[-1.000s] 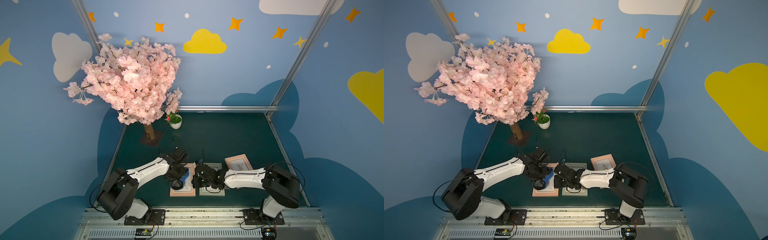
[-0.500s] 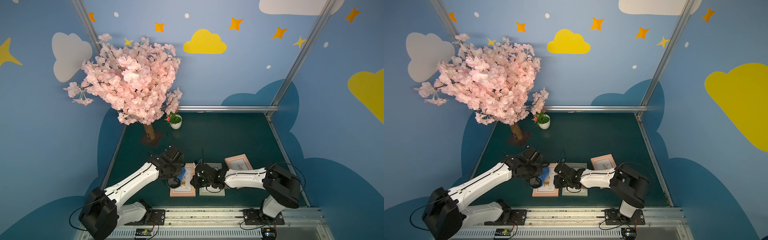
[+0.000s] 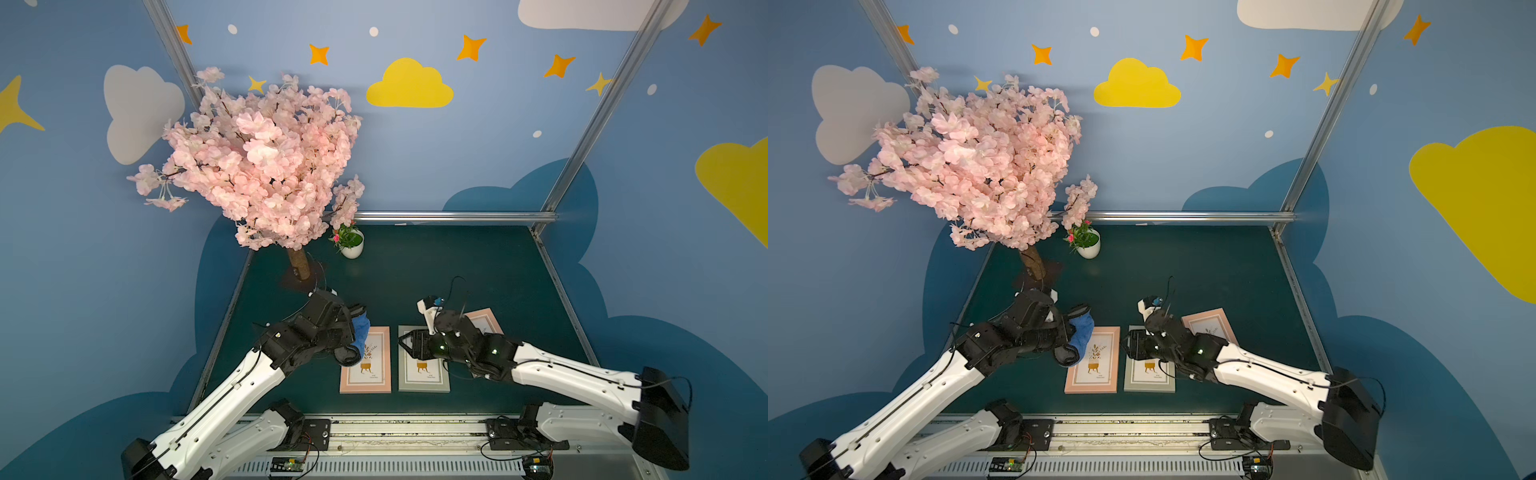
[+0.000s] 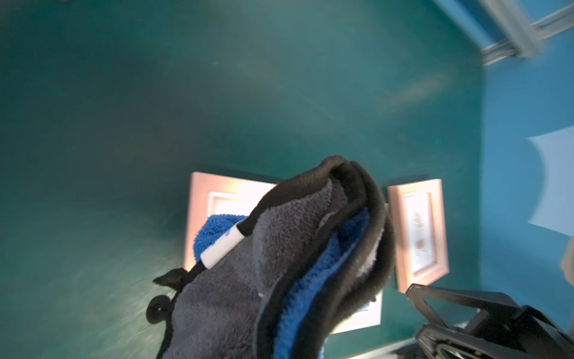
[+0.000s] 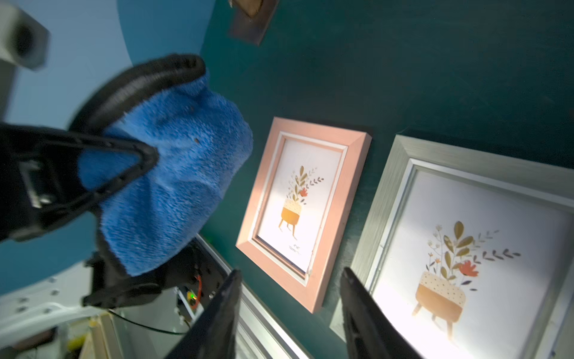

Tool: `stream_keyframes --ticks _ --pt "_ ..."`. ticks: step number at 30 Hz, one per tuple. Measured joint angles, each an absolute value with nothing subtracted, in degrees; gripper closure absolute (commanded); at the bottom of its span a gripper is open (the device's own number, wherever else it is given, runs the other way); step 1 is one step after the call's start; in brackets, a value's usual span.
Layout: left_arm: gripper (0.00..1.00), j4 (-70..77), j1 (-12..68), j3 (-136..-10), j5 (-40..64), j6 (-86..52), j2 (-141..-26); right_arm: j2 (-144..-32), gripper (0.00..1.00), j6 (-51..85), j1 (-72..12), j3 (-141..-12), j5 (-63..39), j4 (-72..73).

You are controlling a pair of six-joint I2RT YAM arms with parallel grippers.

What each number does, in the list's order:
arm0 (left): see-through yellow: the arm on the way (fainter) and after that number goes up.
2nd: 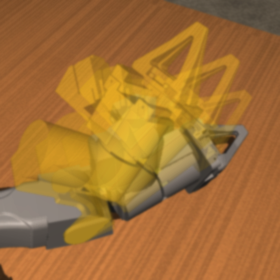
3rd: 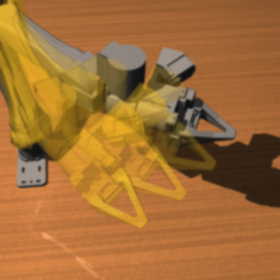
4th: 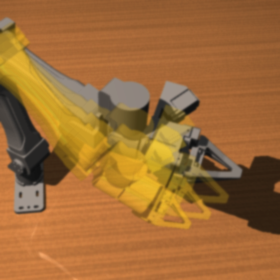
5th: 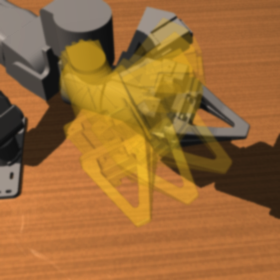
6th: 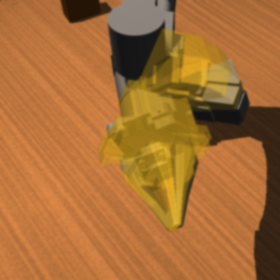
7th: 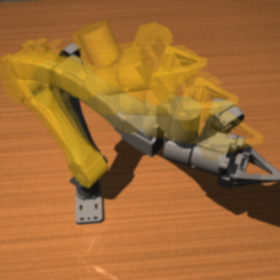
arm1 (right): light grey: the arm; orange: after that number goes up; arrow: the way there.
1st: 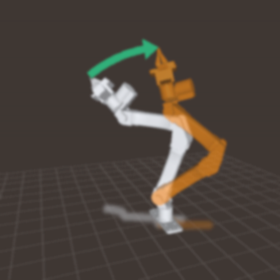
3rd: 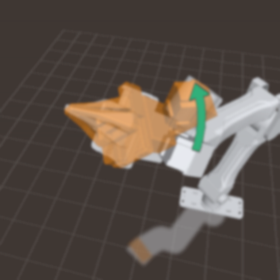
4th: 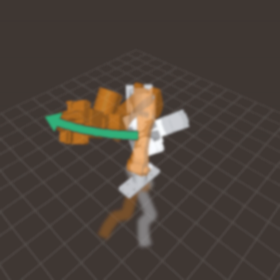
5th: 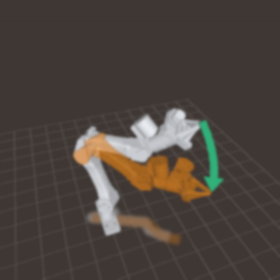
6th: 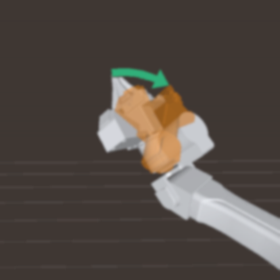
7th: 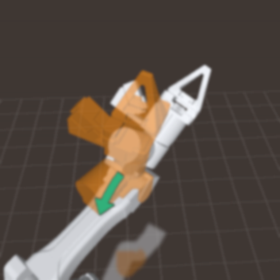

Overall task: Wipe the picture frame with a cloth
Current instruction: Wipe the dirt from the picture frame, then adjust the cleaning item.

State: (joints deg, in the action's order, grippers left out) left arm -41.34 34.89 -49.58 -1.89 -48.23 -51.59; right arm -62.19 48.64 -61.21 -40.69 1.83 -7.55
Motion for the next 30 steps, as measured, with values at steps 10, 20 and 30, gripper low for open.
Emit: stream_keyframes --ticks 10,20,30 --pt "0.97 -17.1 37.4 -45.8 9.2 -53.5 -53.7 -38.4 0.07 53.0 -59.4 -33.4 8.2 -7.5" --pt "0.97 4.3 43.3 -45.9 14.7 -59.7 -62.1 -36.1 0.05 60.1 -52.6 -31.0 3.6 0.2" --pt "0.97 15.9 45.5 -45.9 15.7 -64.3 -67.3 -42.8 0.06 68.4 -41.6 -27.7 -8.6 13.6"
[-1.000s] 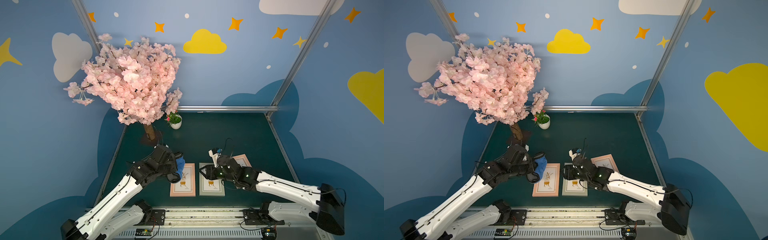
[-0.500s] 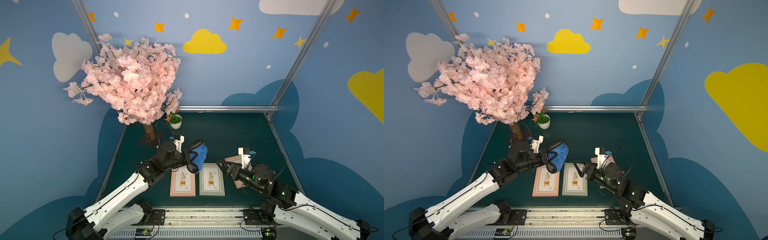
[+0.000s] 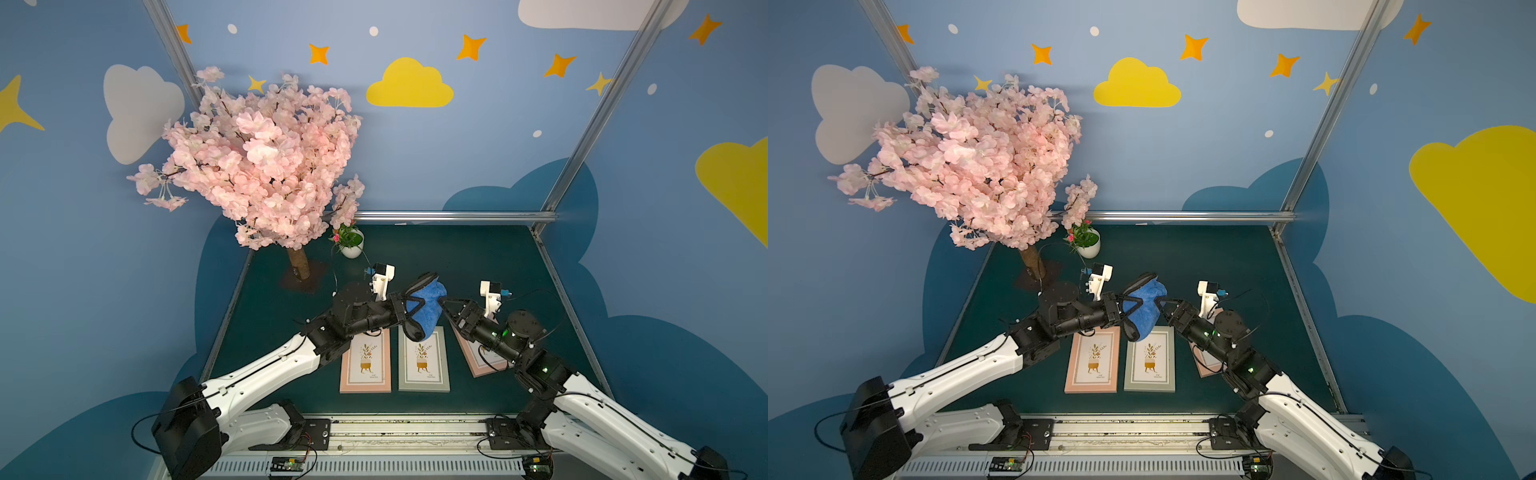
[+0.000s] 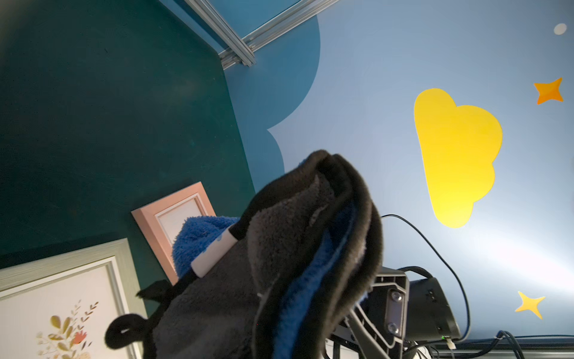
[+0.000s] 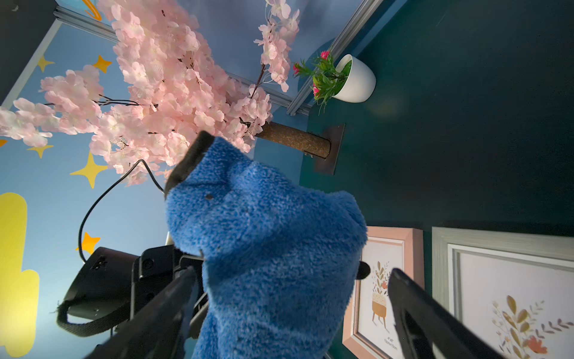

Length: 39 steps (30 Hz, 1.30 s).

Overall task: Wipe the picture frame with a cloth
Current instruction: Adjust the cleaning item.

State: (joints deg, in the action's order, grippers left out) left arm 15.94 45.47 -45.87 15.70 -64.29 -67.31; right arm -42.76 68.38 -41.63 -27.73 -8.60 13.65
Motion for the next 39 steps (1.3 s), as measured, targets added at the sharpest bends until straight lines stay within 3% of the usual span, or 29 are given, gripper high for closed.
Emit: stream_keyframes --ticks 10,16,21,28,31,39 --pt "0.97 20.2 46.3 -45.9 16.3 -66.1 -69.7 -44.1 0.1 71.9 -39.8 -27.7 -12.9 18.8" --pt "0.97 21.1 46.6 -45.9 16.6 -66.2 -71.0 -46.6 0.2 72.9 -39.7 -27.7 -14.2 20.3" --pt "0.97 21.1 46.7 -45.9 16.5 -66.3 -71.5 -46.7 0.39 73.3 -39.7 -27.7 -14.3 20.7" --pt "0.97 21.1 46.9 -45.8 15.9 -66.5 -71.5 -46.1 0.52 72.9 -39.7 -27.7 -14.4 20.5" --pt "0.96 20.9 47.0 -45.8 15.6 -66.5 -71.5 -45.6 0.63 72.4 -39.7 -27.7 -14.4 19.9" --pt "0.8 19.4 47.4 -45.8 14.7 -66.2 -71.5 -44.1 0.96 70.5 -39.7 -27.7 -14.3 17.4"
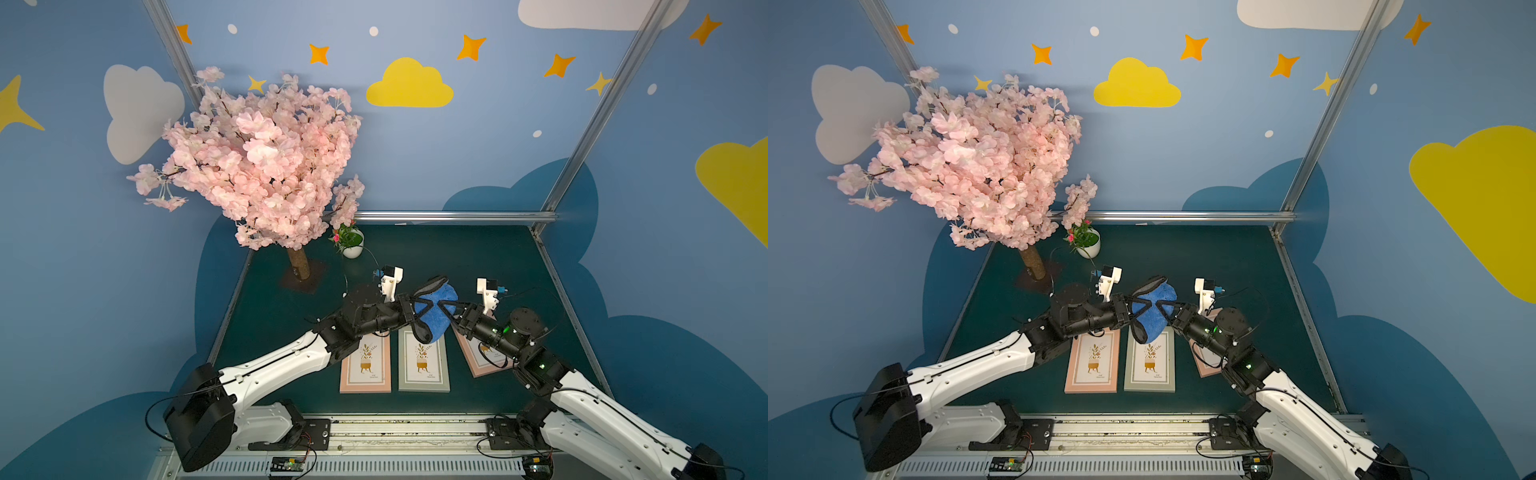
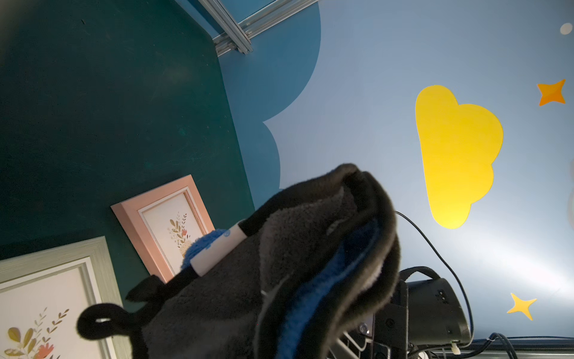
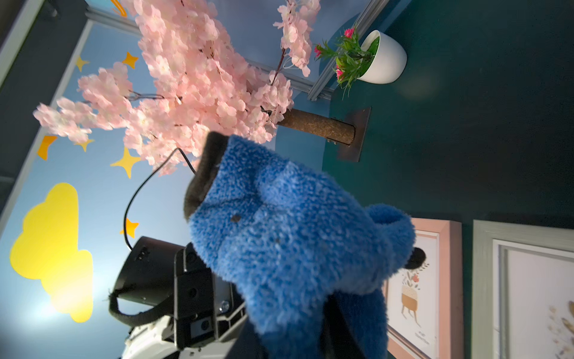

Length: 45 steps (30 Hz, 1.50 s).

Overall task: Wipe the picture frame with a cloth
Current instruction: Adjust the cleaning item, then wipe the dirt from the picture frame.

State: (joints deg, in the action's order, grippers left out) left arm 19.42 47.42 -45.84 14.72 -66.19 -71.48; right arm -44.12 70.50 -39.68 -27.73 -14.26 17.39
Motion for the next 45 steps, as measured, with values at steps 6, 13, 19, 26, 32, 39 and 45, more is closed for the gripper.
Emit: stream_keyframes --ticks 6,13,19,26,32,39,45 --pt "0.4 16.1 47.4 -46.1 14.3 -64.5 -71.3 -44.1 1.0 69.1 -39.7 -27.8 -14.3 15.1" --pt "0.25 5.1 47.4 -46.5 9.2 -59.6 -66.2 -43.1 1.0 63.9 -39.7 -30.1 -14.0 5.5" --pt "0.26 -6.6 47.4 -46.8 4.2 -55.3 -61.1 -39.6 1.0 56.4 -39.7 -33.5 -10.9 -8.4" --pt "0.39 -12.5 49.5 -45.4 2.2 -54.0 -64.8 -39.3 1.0 47.6 -39.9 -39.0 -4.8 -26.1" --pt "0.49 -14.3 51.9 -45.4 -0.2 -53.1 -73.6 -43.2 1.0 43.1 -41.2 -42.3 0.0 -33.2" --pt "0.53 -13.6 52.3 -45.4 -0.4 -52.9 -82.0 -50.4 1.0 40.9 -44.4 -43.6 2.8 -34.0" --pt "0.56 -11.8 52.3 -45.4 0.4 -53.4 -87.0 -55.5 1.0 40.6 -45.0 -43.6 3.5 -31.1"
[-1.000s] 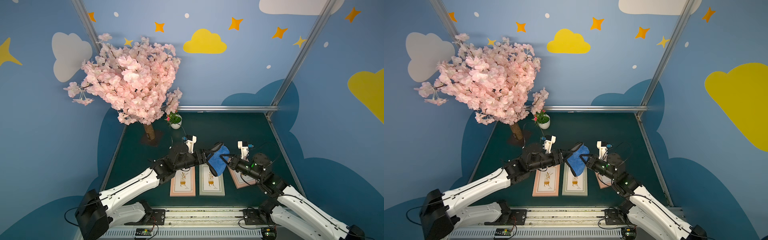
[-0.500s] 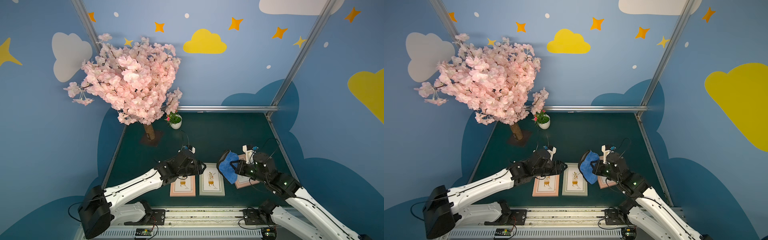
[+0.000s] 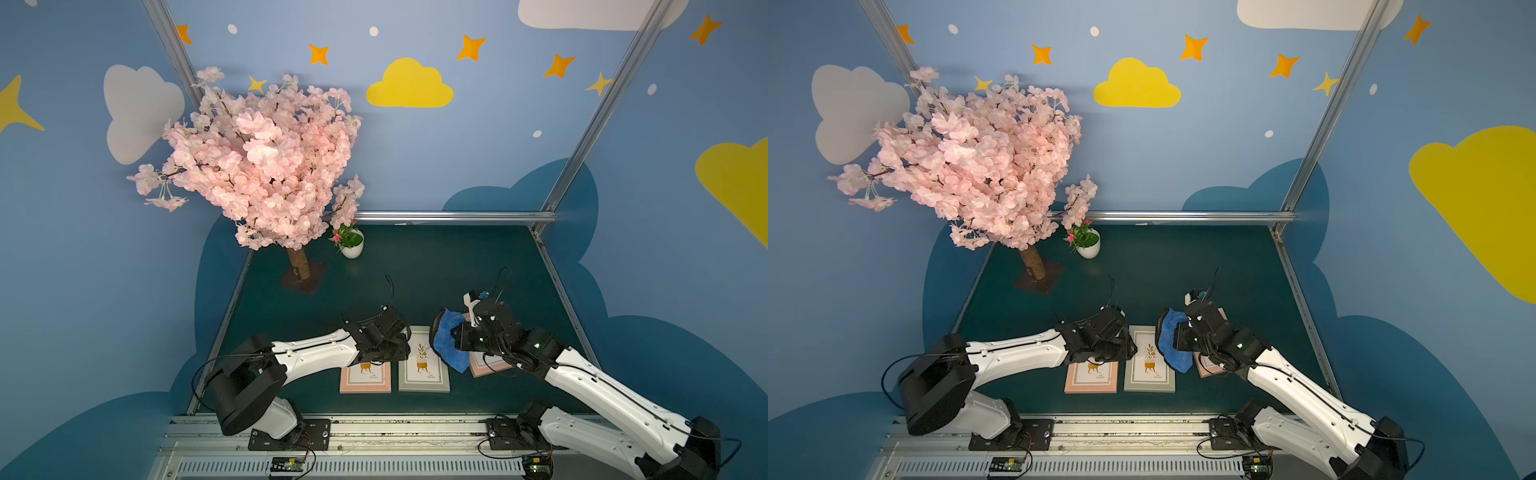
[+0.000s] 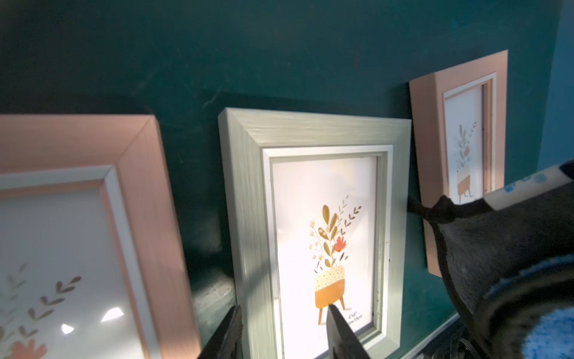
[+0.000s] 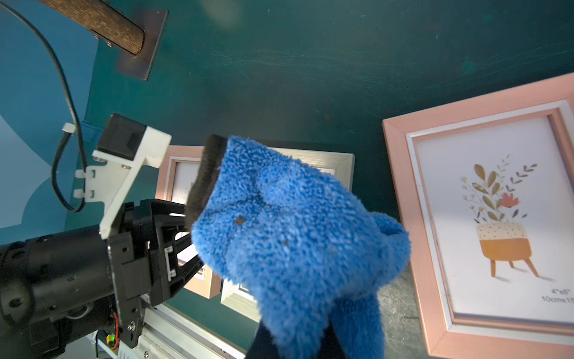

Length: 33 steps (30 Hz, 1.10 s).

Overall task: Wipe the picture frame with a cloth
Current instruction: Wipe the dirt from the picture frame.

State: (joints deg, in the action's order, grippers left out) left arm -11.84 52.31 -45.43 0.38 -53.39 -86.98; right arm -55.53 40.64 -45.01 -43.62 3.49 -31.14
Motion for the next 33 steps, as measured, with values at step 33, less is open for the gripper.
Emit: stream_keyframes --ticks 33 --pt "0.83 -12.2 52.3 -47.2 0.4 -55.9 -93.8 -88.7 1.0 37.7 -46.4 -51.2 4.7 -25.9"
